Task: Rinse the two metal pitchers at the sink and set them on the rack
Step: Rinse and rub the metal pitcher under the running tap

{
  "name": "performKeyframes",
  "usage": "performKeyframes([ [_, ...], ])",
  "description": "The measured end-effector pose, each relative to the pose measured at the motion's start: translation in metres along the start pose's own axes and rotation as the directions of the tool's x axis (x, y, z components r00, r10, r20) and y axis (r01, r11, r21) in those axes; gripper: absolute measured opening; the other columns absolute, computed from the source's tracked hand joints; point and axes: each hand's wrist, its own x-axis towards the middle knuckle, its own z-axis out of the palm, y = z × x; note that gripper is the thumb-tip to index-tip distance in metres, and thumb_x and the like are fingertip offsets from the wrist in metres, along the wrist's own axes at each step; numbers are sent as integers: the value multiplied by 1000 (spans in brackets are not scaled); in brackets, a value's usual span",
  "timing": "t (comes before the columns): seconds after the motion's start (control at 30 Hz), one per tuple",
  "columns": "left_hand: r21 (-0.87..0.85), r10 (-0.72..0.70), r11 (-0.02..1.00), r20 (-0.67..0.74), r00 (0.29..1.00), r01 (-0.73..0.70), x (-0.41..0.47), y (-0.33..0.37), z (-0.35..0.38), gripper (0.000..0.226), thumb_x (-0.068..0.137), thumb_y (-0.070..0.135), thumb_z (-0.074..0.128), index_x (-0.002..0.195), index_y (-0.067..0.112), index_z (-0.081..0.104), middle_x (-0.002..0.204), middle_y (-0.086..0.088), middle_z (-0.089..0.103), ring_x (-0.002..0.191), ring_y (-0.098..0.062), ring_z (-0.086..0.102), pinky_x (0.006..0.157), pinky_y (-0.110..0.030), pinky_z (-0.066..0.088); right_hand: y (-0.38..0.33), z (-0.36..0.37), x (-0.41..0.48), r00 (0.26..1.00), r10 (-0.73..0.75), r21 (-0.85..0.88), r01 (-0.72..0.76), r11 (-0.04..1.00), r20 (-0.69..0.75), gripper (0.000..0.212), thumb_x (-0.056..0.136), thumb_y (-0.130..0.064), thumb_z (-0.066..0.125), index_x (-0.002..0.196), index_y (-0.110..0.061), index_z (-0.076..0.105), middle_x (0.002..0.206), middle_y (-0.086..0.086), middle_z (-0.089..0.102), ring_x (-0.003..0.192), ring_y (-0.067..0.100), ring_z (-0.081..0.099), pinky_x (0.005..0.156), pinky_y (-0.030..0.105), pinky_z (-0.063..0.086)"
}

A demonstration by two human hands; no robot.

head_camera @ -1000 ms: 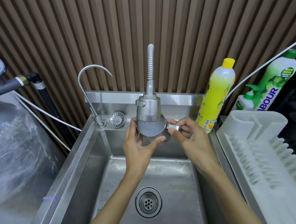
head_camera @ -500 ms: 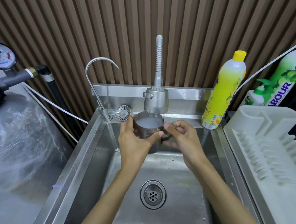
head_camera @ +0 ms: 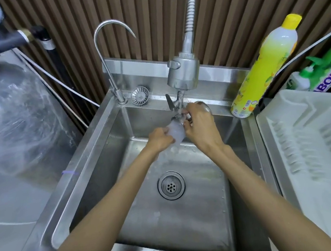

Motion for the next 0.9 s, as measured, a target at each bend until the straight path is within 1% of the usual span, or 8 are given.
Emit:
performKeyframes([
  [0.1,9,-13,1000,15,1000,13,5,-2,-1,47,83,4,62,130,2,53,129,-13,58,122,-25,52,91,-26,40,2,4,1,998,-55,-41,56,998,20,21,76,13,44,90,4,56,94,22,59,91,36,49,65,42,45],
  [0.2,6,-28,1000,36,999,28,6,-3,-3,45,83,5,63,128,4,56,128,-9,59,121,-23,52,92,-24,39,3,5,2,997,-67,-70,69,995,31,22,74,15,46,88,2,56,100,19,58,96,38,52,72,46,51],
  [0.43,-139,-26,989,130,991,44,1,0,-3,43,78,-2,66,120,7,59,115,-9,64,105,-20,54,83,-26,40,8,4,2,991,-137,-113,135,984,-12,36,67,23,51,97,7,63,114,25,63,127,36,47,108,45,38],
  [0.53,-267,-8,961,219,976,68,-6,5,-1,40,77,-7,67,108,14,53,93,2,59,98,-17,52,92,-30,41,15,0,3,992,-109,-20,108,994,-57,26,74,14,55,95,2,62,116,18,63,123,32,52,103,31,41],
  [0.6,-385,16,918,286,958,100,-10,8,-1,33,77,-7,67,94,16,51,86,3,56,94,-16,54,97,-30,41,19,-6,2,995,4,151,10,989,-96,14,82,0,60,94,-6,61,111,10,66,104,27,62,82,11,43],
  [0.67,-524,57,844,298,953,114,-14,11,-1,31,78,-8,67,100,12,55,87,1,58,89,-13,58,93,-25,43,21,-10,-2,987,119,333,-75,940,-111,11,83,-9,64,86,-17,57,106,2,69,90,18,66,75,10,46],
  [0.77,-643,120,766,137,983,-4,-23,15,2,43,75,-6,70,114,6,56,92,0,67,89,-12,64,89,-21,49,22,-12,-15,964,263,604,-188,775,-38,22,82,-7,67,72,-18,50,107,0,71,97,10,67,84,18,50],
  [0.9,-478,309,793,-216,926,-377,-32,13,3,79,59,19,83,129,27,48,119,8,64,112,-9,59,98,-22,44,22,-11,-24,940,336,834,-236,499,65,21,83,-6,66,72,-14,51,112,2,70,104,11,66,91,22,49],
])
